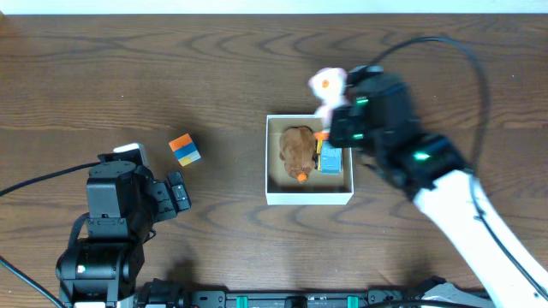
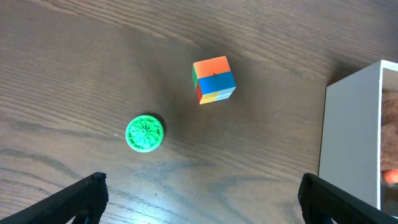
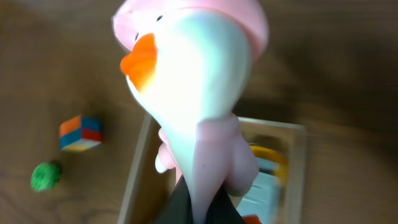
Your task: Pack container
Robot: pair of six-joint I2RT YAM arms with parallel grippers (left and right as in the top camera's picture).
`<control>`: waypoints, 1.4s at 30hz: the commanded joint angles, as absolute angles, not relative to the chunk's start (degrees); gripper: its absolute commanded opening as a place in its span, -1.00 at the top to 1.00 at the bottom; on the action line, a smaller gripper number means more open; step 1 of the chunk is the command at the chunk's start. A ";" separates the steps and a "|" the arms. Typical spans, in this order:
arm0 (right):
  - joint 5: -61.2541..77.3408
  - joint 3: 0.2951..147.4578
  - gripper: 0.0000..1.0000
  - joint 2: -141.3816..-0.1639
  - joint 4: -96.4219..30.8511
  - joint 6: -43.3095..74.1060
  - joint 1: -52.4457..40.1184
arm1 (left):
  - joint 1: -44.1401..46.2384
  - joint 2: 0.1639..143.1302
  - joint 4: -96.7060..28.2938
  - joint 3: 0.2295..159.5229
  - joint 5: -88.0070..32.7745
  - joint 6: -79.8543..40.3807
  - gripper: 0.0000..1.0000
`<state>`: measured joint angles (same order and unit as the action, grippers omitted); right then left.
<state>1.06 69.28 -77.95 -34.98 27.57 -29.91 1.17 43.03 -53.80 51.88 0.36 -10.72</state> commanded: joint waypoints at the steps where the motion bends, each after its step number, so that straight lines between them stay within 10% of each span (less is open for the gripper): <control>1: -1.69 69.63 0.97 -82.08 -32.38 30.22 -34.98 | 0.89 43.09 -53.98 53.06 0.45 -11.31 -0.96; 42: -2.57 69.63 0.97 -99.50 -29.41 43.29 -45.82 | 0.89 43.09 -54.00 53.04 0.45 -11.29 -0.96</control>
<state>-2.37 69.25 -98.85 -28.75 42.15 -44.86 1.17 43.03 -53.80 51.88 0.36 -10.72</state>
